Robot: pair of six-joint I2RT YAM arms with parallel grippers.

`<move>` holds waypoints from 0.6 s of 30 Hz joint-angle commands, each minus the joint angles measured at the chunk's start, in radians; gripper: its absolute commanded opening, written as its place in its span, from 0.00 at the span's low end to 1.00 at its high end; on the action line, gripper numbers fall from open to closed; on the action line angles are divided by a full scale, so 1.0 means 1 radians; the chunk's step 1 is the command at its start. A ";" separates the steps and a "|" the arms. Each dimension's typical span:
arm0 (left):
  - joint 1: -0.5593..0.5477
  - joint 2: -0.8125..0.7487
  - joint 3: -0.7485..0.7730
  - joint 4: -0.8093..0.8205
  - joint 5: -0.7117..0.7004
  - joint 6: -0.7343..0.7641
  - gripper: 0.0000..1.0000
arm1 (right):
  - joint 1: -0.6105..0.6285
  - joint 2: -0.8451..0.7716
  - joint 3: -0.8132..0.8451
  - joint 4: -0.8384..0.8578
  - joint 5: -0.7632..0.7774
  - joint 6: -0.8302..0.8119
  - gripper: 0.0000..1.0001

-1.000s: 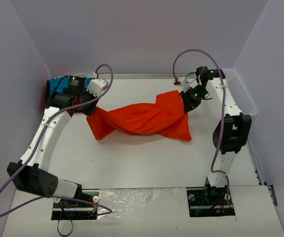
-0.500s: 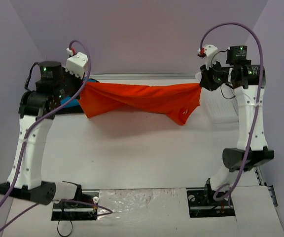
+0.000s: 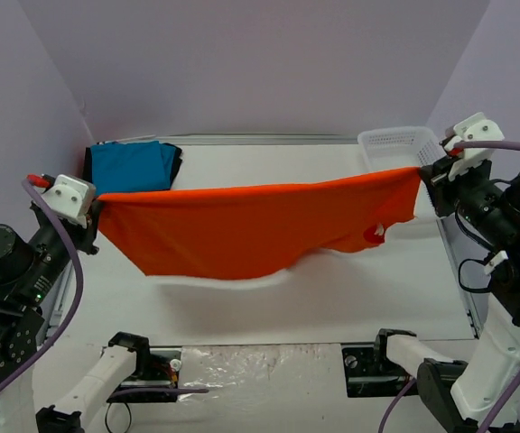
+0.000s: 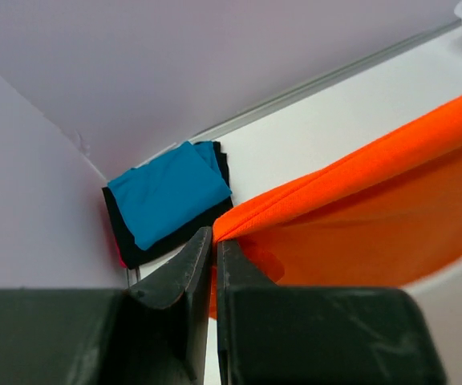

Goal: Fold and stack the t-shirts
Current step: Flatten out the tshirt

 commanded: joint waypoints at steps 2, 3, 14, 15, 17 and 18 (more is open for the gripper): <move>0.012 0.082 0.039 0.074 -0.087 0.017 0.02 | -0.021 0.086 0.047 0.110 0.095 0.054 0.00; 0.012 0.114 0.038 0.088 -0.093 0.021 0.02 | -0.021 0.110 0.045 0.158 0.115 0.066 0.00; 0.012 0.448 -0.042 0.318 -0.099 0.045 0.02 | -0.021 0.423 -0.067 0.357 0.247 0.042 0.00; 0.012 0.476 -0.038 0.329 -0.099 0.050 0.02 | -0.021 0.471 -0.061 0.364 0.250 0.046 0.00; 0.012 0.574 -0.010 0.362 -0.097 0.062 0.02 | -0.021 0.522 -0.036 0.373 0.252 0.056 0.00; 0.012 0.606 0.004 0.373 -0.102 0.067 0.02 | -0.019 0.573 -0.018 0.374 0.250 0.059 0.00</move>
